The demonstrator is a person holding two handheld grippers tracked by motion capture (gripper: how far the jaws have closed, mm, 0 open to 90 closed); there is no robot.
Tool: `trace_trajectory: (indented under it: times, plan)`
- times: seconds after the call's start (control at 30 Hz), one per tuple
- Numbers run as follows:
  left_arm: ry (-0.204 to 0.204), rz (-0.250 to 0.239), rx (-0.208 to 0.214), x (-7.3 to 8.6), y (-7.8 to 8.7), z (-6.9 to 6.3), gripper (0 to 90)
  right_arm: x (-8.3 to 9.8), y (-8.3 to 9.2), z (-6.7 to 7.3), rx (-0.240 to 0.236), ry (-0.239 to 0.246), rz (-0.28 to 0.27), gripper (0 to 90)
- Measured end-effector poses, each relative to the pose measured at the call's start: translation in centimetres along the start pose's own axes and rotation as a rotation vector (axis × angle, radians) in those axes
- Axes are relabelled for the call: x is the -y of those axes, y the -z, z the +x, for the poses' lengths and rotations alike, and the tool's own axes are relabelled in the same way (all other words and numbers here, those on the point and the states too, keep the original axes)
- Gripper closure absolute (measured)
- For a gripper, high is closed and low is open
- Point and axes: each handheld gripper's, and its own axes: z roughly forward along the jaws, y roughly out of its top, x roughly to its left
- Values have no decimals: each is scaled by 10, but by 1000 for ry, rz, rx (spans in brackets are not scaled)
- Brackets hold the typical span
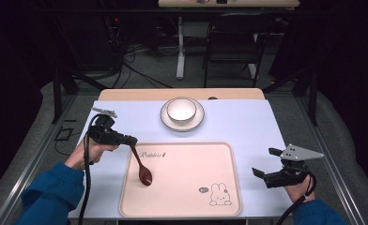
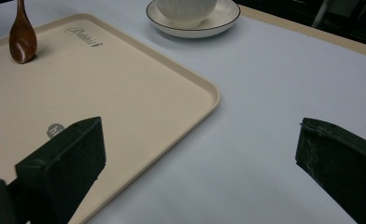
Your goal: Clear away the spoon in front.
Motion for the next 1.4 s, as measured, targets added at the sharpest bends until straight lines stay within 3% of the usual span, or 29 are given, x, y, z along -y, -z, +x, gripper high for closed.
trace_trajectory:
  times: [0.3,0.9,1.27,1.4]
  plan:
    - [41,-3,-36,7,-22,11,766,1,1,-1,2,-2,1,9]
    - [64,36,-30,20,-53,21,726,1,1,-1,2,-7,3,9]
    - [135,43,-45,30,-67,30,718,1,1,-1,2,-7,5,9]
    - [148,41,-76,33,-69,32,706,1,1,-1,1,-8,6,8]
